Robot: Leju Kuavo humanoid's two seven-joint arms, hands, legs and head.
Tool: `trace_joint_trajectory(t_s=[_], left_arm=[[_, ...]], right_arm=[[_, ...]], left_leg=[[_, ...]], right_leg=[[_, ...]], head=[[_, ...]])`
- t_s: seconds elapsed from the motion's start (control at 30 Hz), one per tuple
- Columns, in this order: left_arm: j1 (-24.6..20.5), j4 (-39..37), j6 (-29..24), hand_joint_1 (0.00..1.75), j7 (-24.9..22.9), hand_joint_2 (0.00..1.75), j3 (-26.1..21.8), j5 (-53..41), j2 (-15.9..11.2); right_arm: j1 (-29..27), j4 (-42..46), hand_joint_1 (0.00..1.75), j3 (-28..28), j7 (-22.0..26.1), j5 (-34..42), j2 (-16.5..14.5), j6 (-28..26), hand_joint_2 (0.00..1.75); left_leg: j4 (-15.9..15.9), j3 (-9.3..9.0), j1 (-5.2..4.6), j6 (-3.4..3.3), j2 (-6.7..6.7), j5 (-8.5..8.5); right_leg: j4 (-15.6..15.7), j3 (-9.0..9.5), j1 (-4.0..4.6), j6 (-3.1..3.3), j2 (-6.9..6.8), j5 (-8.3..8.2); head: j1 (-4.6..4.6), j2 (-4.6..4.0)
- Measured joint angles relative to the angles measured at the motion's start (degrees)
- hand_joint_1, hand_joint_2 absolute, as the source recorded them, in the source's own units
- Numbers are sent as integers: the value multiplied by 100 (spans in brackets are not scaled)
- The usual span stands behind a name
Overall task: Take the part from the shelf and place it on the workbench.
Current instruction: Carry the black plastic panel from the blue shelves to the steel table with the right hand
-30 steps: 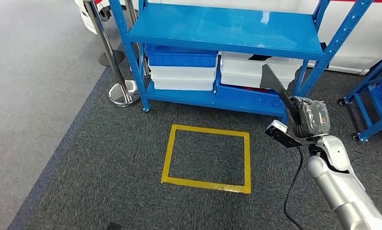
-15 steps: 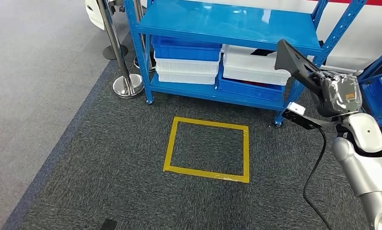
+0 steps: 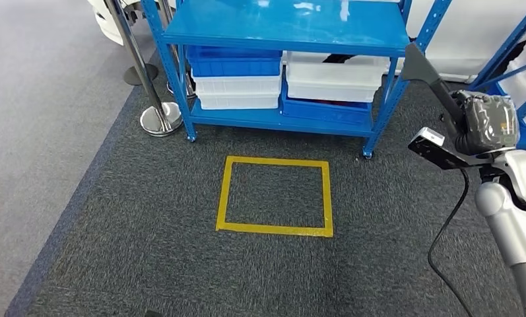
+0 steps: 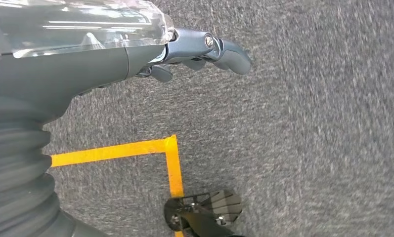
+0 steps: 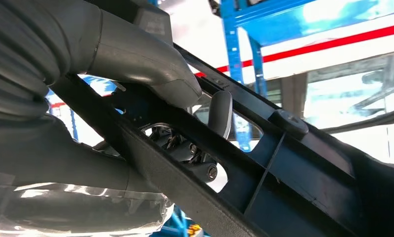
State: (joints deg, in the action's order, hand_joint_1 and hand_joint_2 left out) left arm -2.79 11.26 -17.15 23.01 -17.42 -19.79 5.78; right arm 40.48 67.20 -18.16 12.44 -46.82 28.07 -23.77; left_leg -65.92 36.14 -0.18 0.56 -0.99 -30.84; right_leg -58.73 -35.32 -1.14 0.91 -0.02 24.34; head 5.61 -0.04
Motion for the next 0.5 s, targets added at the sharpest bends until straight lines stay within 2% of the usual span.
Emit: trace_joint_trajectory(t_s=[0.03, 0.07, 0.1, 0.13, 0.17, 0.2, 0.27, 0.3, 0.33, 0.37, 0.4, 0.43, 0.5], left_arm=[[17, 0, -3, 0, 1, 175, 0, -1, -5], [33, 0, -4, 0, 1, 175, 0, -2, -9], [43, 0, -5, 0, 1, 175, 0, -3, -11], [50, 0, -6, 0, 1, 175, 0, -4, -14], [51, 0, -8, 0, 1, 175, 0, -4, -17], [51, 0, -13, 0, -1, 175, 0, -5, -24], [49, 0, -24, 0, -10, 175, -1, -10, -45], [45, 0, -28, 0, -17, 175, -2, -12, -53], [36, 0, -29, 0, -30, 175, -2, -14, -58], [23, 0, -29, 0, -47, 175, -3, -17, -56], [3, 0, -27, 0, -69, 175, -3, -26, -52], [-15, 0, -28, 0, -92, 175, -4, -38, -48], [-37, 0, -42, 0, -120, 175, -4, -66, -42]], right_arm=[[-3, -3, 175, 0, 12, 30, 9, 13, 175], [-14, -9, 175, 0, 20, 48, 19, 21, 175], [-26, -17, 175, 0, 24, 59, 30, 25, 175], [-37, -24, 175, 0, 24, 65, 41, 27, 175], [-45, -29, 175, 0, 25, 66, 55, 28, 175], [-49, -31, 175, 0, 25, 66, 65, 28, 175], [-44, -33, 175, -1, 26, 66, 75, 35, 175], [-46, -36, 175, -1, 24, 61, 75, 43, 175], [-47, -43, 175, -2, 15, 45, 75, 56, 175], [-48, -55, 175, -3, 3, 21, 75, 72, 175], [-42, -72, 175, -3, -14, -9, 76, 90, 175], [-18, -93, 175, -5, -33, -39, 76, 105, 175], [43, -130, 175, -10, -48, -53, 76, 116, 175]], left_leg=[[-406, 161, 7, 4, 27, -207], [-739, 290, 13, 4, 38, -339], [-903, 342, 17, -2, 43, -370], [-843, 288, 18, -14, 50, -291], [-556, 127, 19, -37, 84, -122], [-142, -90, 19, -71, 182, 69], [534, -426, 25, -127, 426, 287], [686, -491, 20, -143, 497, 311], [724, -502, 14, -152, 490, 307], [750, -503, 14, -164, 428, 338], [787, -508, 19, -191, 362, 379], [828, -509, 29, -223, 292, 425], [884, -481, 37, -267, 145, 493]], right_leg=[[-2, -28, 5, 13, 53, -21], [-4, -54, 11, 16, 113, -41], [-7, -79, 16, 10, 175, -62], [-11, -99, 20, 0, 239, -82], [-15, -113, 22, -13, 304, -100], [-19, -124, 21, -29, 365, -115], [-29, -164, 18, -84, 483, -156], [-28, -188, 5, -122, 540, -183], [-19, -211, -9, -169, 600, -214], [-4, -228, -19, -217, 656, -246], [-9, -251, -27, -251, 626, -250], [-78, -299, -24, -281, 517, -192], [-554, -523, -28, -333, 191, 120]], head=[[1, 0], [1, 0], [1, 0], [1, 0], [1, 0], [1, 0], [1, 0], [1, 0], [1, 0], [2, 0], [1, 0], [1, 0], [-1, 0]])
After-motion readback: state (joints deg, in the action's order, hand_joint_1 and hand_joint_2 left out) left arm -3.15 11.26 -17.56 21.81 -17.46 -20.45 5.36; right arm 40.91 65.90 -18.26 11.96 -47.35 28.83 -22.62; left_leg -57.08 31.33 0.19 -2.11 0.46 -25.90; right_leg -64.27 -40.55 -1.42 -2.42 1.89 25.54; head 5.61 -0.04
